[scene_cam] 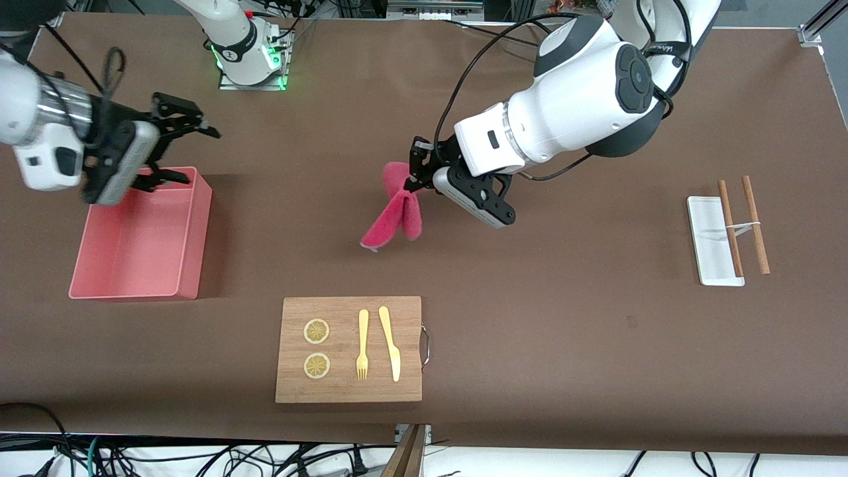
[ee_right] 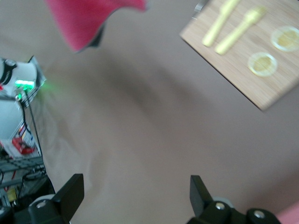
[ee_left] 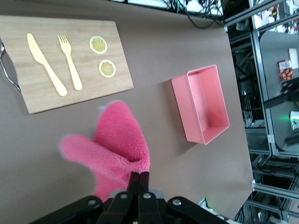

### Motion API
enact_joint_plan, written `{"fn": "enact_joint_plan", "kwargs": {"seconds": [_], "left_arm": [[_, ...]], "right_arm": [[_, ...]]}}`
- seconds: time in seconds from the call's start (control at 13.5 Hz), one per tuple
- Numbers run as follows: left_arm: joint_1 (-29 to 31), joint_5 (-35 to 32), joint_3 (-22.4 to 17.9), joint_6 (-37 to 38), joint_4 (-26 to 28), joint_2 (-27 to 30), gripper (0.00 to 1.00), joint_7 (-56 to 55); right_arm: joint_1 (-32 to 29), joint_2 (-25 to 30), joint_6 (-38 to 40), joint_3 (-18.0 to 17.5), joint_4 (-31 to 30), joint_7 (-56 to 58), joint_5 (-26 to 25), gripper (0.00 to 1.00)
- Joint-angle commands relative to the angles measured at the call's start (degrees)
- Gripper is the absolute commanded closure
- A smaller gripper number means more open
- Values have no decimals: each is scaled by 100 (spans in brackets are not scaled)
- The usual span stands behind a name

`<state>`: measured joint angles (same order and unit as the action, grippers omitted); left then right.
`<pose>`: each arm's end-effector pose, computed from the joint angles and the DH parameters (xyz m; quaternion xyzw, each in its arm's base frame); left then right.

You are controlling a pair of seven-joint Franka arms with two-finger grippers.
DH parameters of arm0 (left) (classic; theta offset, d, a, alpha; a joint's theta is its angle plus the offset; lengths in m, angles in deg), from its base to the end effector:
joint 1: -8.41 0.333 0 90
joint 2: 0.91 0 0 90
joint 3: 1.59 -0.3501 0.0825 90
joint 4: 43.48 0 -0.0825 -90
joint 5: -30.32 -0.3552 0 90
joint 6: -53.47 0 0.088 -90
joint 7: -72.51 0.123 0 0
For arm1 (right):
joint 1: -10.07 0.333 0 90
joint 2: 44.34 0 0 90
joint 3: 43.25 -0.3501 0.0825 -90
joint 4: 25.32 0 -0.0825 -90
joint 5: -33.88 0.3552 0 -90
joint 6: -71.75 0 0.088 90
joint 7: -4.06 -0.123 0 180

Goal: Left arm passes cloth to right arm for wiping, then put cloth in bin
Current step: 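Carry the cloth toward the table middle while the right gripper rises, then reach the right gripper to the cloth held by the left gripper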

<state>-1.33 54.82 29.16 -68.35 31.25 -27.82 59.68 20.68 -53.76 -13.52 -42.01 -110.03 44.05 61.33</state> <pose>0.5819 -0.4073 0.5777 0.9258 -0.1063 0.0392 0.3606 0.5504 0.1526 0.6009 -0.8799 -0.4057 0.0102 0.2470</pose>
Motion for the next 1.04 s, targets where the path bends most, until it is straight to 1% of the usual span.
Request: {"fn": "enact_joint_plan", "kwargs": {"seconds": [0.0,0.07,0.15,0.22,0.37,0.44,0.59,0.67,0.81,0.96], "left_arm": [[-18,116,-25,-62,-81,-7,100,-70],[-18,116,-25,-62,-90,2,100,-70],[-10,116,-25,-62,-90,19,100,-70],[-1,116,-16,-62,-81,28,100,-79],[-1,116,-25,-62,-73,37,100,-79],[-1,116,-25,-62,-73,37,100,-79],[8,116,-25,-53,-64,37,100,-79],[-1,116,-25,-53,-64,37,100,-79],[-1,116,-25,-53,-64,37,100,-79],[8,116,-25,-53,-55,37,100,-79]], "right_arm": [[11,-190,-558,-509,-36,760,172,0],[11,-287,-752,-598,-80,1138,329,0],[11,-418,-893,-607,-106,1533,644,0],[11,-594,-1043,-607,-106,2033,830,0],[29,-875,-1333,-616,-36,3001,1068,0],[55,-964,-1491,-616,-27,3275,1156,0],[177,-1078,-1964,-625,-1,3671,1175,0],[222,-1227,-2158,-625,147,3786,1192,0],[440,-1683,-2125,-599,953,3805,1140,0],[669,-1939,-2186,-581,1351,3787,1113,0]]}}
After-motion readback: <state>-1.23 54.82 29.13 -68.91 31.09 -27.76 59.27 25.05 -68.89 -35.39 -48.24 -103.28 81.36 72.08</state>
